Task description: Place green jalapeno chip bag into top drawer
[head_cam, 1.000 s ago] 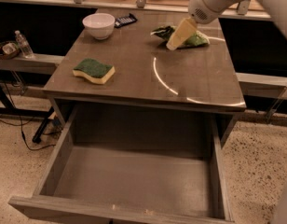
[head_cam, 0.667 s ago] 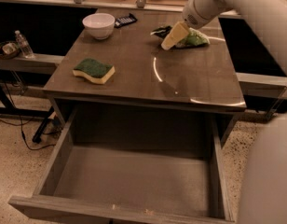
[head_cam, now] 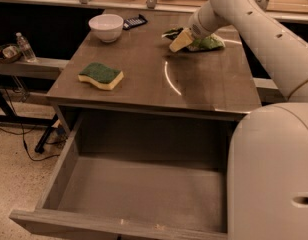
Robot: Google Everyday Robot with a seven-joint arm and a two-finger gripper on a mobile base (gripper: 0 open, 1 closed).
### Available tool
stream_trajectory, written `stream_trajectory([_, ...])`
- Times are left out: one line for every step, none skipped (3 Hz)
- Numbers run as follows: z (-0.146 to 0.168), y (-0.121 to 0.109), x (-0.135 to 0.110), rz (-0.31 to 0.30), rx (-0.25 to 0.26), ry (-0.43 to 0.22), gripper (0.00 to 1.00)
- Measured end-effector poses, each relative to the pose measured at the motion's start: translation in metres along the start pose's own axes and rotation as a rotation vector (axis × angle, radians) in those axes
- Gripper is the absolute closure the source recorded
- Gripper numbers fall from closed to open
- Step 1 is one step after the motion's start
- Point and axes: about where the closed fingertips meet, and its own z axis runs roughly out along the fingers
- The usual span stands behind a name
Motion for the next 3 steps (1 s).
stream_trajectory([-0.008, -0.008, 0.002, 0.027, 0.026, -0.025, 0.56])
stream_trajectory([-0.025, 0.000, 0.001, 0.020, 0.025, -0.043, 0.78])
stream_trajectory([-0.052, 0.028, -0.001, -0.016, -0.027, -0.066, 0.99])
